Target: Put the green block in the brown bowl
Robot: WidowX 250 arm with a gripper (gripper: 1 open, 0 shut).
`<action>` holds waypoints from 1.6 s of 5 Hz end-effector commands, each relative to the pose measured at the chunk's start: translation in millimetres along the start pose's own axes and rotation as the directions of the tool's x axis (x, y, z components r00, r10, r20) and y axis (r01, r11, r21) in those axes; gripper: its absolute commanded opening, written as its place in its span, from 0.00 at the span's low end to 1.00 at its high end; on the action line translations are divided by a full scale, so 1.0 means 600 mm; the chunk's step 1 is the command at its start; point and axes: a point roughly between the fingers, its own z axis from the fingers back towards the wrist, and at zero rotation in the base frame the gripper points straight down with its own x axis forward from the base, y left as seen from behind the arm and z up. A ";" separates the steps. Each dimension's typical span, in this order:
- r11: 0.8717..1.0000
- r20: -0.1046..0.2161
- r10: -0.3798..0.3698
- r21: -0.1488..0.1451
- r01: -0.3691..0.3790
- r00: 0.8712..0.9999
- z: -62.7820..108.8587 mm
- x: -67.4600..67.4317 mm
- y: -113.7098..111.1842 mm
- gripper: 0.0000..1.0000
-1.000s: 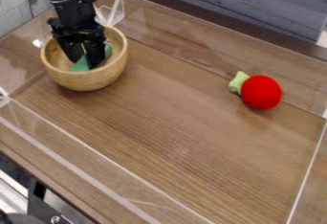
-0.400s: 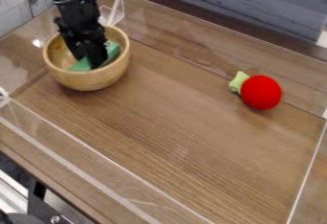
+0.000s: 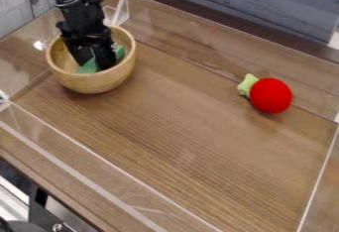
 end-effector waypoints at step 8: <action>0.997 0.119 -0.072 0.027 0.070 0.990 0.134 0.022 -0.192 1.00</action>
